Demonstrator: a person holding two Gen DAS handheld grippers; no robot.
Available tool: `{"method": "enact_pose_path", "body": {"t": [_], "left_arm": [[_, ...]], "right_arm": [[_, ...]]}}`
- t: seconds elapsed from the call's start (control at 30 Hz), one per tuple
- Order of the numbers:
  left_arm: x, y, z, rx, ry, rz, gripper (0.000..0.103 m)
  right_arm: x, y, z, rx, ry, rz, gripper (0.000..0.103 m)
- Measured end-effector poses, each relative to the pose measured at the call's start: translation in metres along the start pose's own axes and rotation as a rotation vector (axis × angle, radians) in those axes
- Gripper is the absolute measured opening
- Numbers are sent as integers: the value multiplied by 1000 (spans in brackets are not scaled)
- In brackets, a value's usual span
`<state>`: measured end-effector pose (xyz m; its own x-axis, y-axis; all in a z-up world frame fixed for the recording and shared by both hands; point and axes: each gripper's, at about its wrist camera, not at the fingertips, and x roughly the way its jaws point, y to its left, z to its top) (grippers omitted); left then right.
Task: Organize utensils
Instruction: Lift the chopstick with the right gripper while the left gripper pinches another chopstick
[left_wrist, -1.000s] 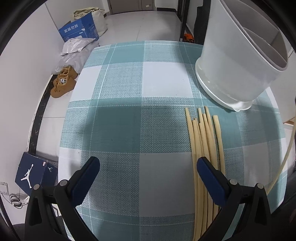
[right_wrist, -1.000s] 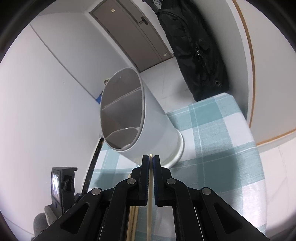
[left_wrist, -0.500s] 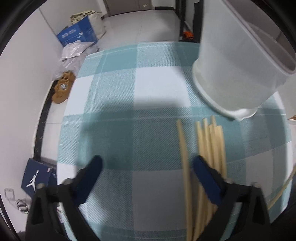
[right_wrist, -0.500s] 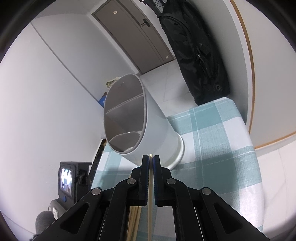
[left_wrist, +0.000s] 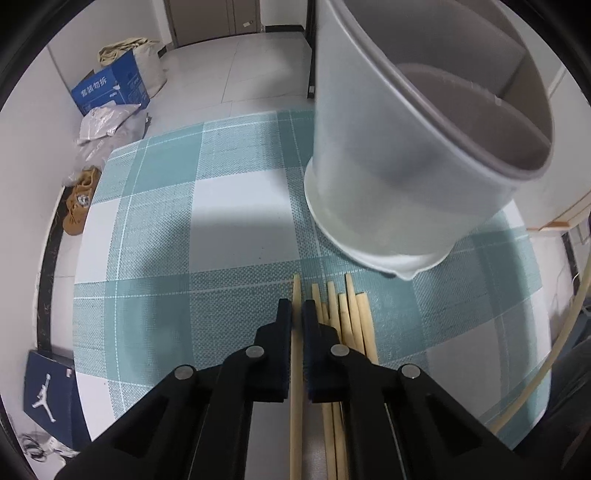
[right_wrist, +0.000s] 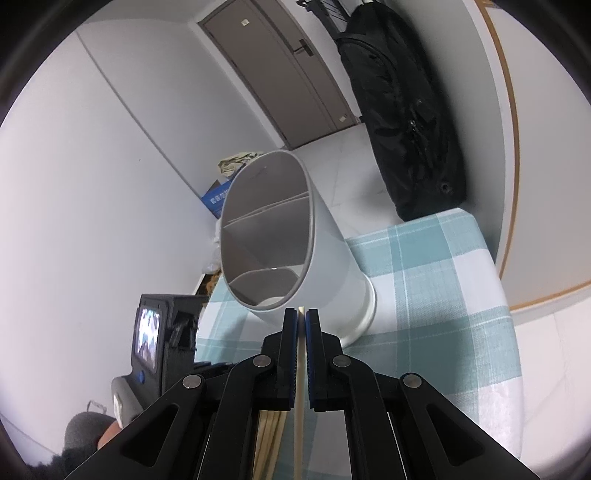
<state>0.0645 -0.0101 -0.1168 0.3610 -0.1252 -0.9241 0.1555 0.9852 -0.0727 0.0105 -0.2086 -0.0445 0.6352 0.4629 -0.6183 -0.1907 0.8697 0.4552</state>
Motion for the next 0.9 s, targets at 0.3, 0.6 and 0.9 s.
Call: {"method": "enact_pose_path", "body": {"t": [0.3,0.6,0.9], "left_arm": [[-82,19,-7,-131,-297,-73,2],[-110,19,-14,-116,-386,-100,2],[-139,16,-5,-49,-459,-149,2]], "right_arm": [[-7,10,-4,-34,-44,-6,4],[-21,38,-11,-126,-126,-1,3],[-28,55,-10,-180,-164,-24,3]]}}
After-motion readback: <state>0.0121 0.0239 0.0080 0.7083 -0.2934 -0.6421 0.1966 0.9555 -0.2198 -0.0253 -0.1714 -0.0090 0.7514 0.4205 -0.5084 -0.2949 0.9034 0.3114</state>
